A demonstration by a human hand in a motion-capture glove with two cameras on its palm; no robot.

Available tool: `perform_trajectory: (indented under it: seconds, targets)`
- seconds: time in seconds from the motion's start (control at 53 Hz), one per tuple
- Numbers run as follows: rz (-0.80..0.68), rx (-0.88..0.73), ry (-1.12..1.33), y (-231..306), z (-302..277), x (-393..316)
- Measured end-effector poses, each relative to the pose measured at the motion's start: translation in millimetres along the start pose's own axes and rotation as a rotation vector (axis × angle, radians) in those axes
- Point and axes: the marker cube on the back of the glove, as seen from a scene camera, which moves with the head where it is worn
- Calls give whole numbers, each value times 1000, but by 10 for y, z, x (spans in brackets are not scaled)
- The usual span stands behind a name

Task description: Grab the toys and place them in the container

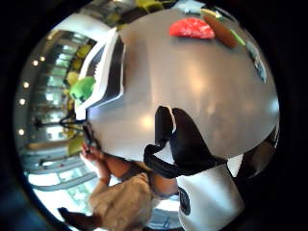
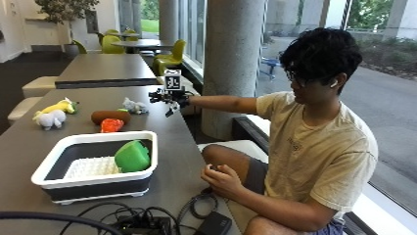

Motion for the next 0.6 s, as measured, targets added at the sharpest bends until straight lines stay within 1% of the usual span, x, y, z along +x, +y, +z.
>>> perform_trajectory:
  seconds: [0.113, 0.264, 0.358, 0.528, 0.604]
  targets:
    - [-41, -10, 68, -14, -10, 77]
    - [-47, 6, 19, -39, 22, 25]
    - [7, 6, 21, -29, 11, 13]
    - [16, -20, 105, -97, -89, 156]
    - [68, -33, 126, -161, -140, 199]
